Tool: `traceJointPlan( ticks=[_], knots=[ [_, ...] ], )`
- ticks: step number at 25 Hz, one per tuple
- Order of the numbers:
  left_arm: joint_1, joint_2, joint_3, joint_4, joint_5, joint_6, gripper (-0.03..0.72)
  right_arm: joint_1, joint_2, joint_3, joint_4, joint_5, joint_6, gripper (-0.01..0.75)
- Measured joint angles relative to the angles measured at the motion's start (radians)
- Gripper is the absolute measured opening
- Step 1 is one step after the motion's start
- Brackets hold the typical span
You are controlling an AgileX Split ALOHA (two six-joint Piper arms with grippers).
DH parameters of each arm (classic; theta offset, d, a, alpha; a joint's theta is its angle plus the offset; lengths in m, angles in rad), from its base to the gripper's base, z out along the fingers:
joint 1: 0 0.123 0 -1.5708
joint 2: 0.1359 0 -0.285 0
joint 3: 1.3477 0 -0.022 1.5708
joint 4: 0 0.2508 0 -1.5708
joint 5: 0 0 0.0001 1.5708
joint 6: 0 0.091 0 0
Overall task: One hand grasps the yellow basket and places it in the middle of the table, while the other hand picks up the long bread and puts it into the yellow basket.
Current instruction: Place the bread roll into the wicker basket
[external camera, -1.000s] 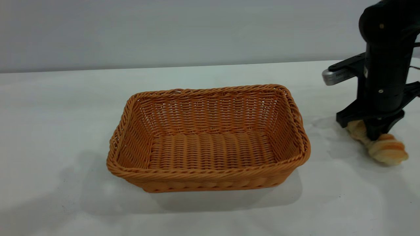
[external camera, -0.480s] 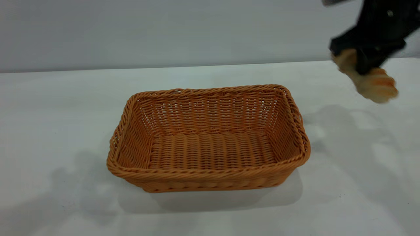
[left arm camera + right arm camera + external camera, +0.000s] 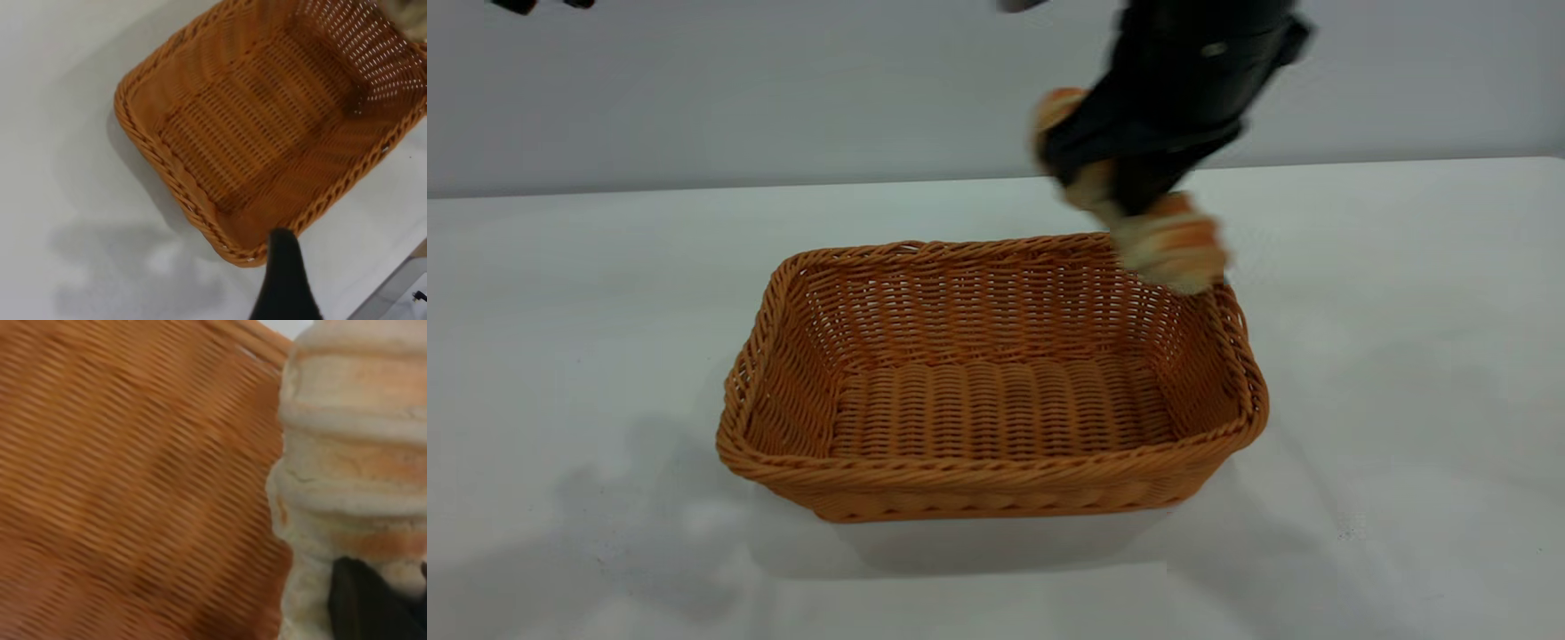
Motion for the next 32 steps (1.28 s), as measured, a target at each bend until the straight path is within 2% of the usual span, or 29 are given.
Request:
traceJointPlan(
  ticks=[5, 7, 10, 14, 16, 18, 22, 32],
  knots=[
    [0.000, -0.016, 0.000, -0.001, 0.022, -0.005, 0.584, 0.056, 0.086, 0.000, -0.001, -0.070, -0.006, 0.061],
    [0.000, -0.033, 0.000, -0.001, 0.023, -0.005, 0.584, 0.064, 0.123, 0.000, -0.001, -0.085, -0.024, 0.098],
    [0.000, -0.062, 0.000, -0.001, 0.027, -0.005, 0.584, 0.065, 0.159, 0.000, -0.002, -0.085, -0.036, 0.229],
    [0.000, -0.103, 0.022, -0.001, 0.024, -0.005, 0.584, 0.065, 0.164, 0.000, -0.004, -0.083, -0.036, 0.465],
    [0.000, -0.125, 0.055, -0.001, 0.015, -0.005, 0.584, 0.065, 0.164, 0.000, -0.002, -0.069, -0.036, 0.544],
    [0.000, -0.149, 0.088, -0.001, 0.000, -0.005, 0.584, 0.065, 0.164, 0.000, -0.002, -0.038, -0.040, 0.586],
    [0.000, -0.200, 0.142, -0.001, -0.033, -0.007, 0.584, 0.065, 0.160, 0.000, -0.004, 0.002, -0.042, 0.569],
    [0.000, -0.386, 0.256, 0.021, -0.050, -0.028, 0.584, 0.064, 0.039, 0.000, -0.083, 0.035, -0.040, 0.383]
  ],
)
